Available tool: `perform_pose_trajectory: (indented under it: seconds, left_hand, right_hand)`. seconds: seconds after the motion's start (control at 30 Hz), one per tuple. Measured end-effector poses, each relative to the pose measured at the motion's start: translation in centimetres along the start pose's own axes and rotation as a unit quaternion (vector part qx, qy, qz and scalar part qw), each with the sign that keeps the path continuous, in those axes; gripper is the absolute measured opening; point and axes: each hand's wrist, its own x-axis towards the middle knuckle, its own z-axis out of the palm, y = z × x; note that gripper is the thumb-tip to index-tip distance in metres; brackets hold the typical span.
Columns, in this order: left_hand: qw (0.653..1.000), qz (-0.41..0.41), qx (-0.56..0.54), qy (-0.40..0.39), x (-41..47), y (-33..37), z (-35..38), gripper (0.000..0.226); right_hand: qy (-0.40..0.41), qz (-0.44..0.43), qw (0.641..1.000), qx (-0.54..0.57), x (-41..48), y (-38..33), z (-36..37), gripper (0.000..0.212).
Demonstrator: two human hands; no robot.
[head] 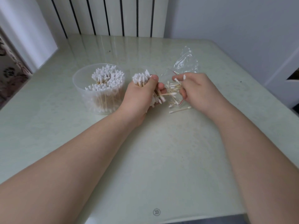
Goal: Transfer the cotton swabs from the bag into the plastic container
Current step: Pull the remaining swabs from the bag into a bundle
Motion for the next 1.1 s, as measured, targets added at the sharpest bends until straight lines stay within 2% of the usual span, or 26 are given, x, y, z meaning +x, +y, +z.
perform_pose_trajectory:
  seconds: [0.17,0.3,0.47,0.57,0.7,0.77,0.87,0.93,1.1]
  left_hand:
    - [0.999,0.003,0.035,0.024,0.1,0.0,0.0,0.024]
    - [0.999,-0.008,0.015,0.029,0.1,0.1,0.0,0.025]
    - [0.996,-0.041,-0.066,0.044,0.3,0.4,-0.1,0.025]
    - [0.996,-0.046,-0.059,0.044,0.3,0.4,-0.1,0.027]
    - [0.997,-0.049,-0.047,0.028,0.2,0.4,-0.2,0.024]
    - [0.997,-0.052,-0.052,0.006,0.0,0.5,-0.2,0.017]
    - [0.999,-0.044,-0.023,-0.009,-0.2,0.4,-0.1,0.013]
    - [0.999,-0.027,0.011,-0.025,-0.3,0.2,-0.1,0.014]
    - [0.982,0.055,0.147,-0.107,-0.6,-0.2,-0.3,0.028]
  right_hand:
    - [0.0,0.019,0.993,0.117,-0.3,-0.5,0.2,0.023]
    - [-0.005,0.003,0.987,0.161,-0.3,-0.5,0.1,0.02]
    - [-0.078,-0.042,0.996,0.02,-0.6,0.0,0.8,0.025]
    - [-0.11,-0.059,0.992,0.017,-1.0,-0.2,1.1,0.02]
    - [-0.076,-0.08,0.993,0.03,-1.4,-0.6,1.0,0.005]
    - [-0.031,-0.092,0.995,0.023,-1.2,-0.6,1.1,0.01]
    - [0.049,-0.078,0.995,0.049,-0.6,-0.6,0.4,0.018]
    - [0.065,-0.074,0.993,0.061,-0.3,-0.4,-0.3,0.024]
    - [-0.018,-0.063,0.997,0.04,-0.6,0.1,0.6,0.023]
